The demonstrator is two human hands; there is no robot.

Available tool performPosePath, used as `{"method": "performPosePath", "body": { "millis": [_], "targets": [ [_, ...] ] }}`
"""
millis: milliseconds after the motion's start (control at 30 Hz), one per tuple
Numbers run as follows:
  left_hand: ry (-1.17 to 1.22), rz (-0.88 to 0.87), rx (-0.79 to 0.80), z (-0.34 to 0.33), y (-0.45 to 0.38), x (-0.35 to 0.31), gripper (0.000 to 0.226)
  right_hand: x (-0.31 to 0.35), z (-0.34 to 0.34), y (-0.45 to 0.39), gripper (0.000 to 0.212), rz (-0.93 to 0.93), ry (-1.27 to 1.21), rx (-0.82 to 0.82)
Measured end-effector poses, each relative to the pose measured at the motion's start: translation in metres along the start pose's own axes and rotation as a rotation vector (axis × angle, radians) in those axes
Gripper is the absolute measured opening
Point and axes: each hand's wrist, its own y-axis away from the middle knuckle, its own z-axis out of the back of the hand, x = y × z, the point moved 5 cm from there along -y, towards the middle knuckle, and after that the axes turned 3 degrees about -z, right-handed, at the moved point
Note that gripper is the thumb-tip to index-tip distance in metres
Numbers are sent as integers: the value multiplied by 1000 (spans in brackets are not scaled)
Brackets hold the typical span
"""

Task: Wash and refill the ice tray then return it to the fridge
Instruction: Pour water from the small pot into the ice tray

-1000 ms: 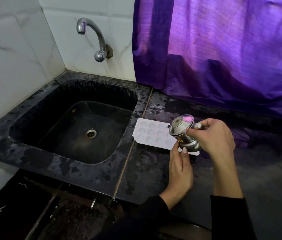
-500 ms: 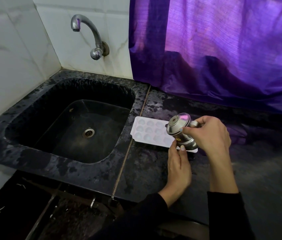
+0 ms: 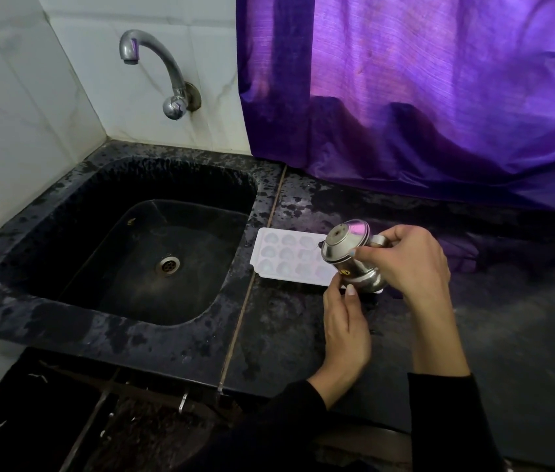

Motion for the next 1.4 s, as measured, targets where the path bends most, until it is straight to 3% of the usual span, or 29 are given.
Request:
{"method": "performPosePath", "body": {
  "millis": [333, 767, 1400],
  "targets": [
    [45, -56, -24, 13, -11, -7, 40, 3, -3, -1, 32, -46, -103, -42],
    [102, 41, 30, 32, -14, 2, 38, 31, -21, 13, 25, -49, 62, -43],
    [100, 57, 73, 42, -12, -4, 39, 40, -25, 20, 25, -70, 93, -61]
  ]
}}
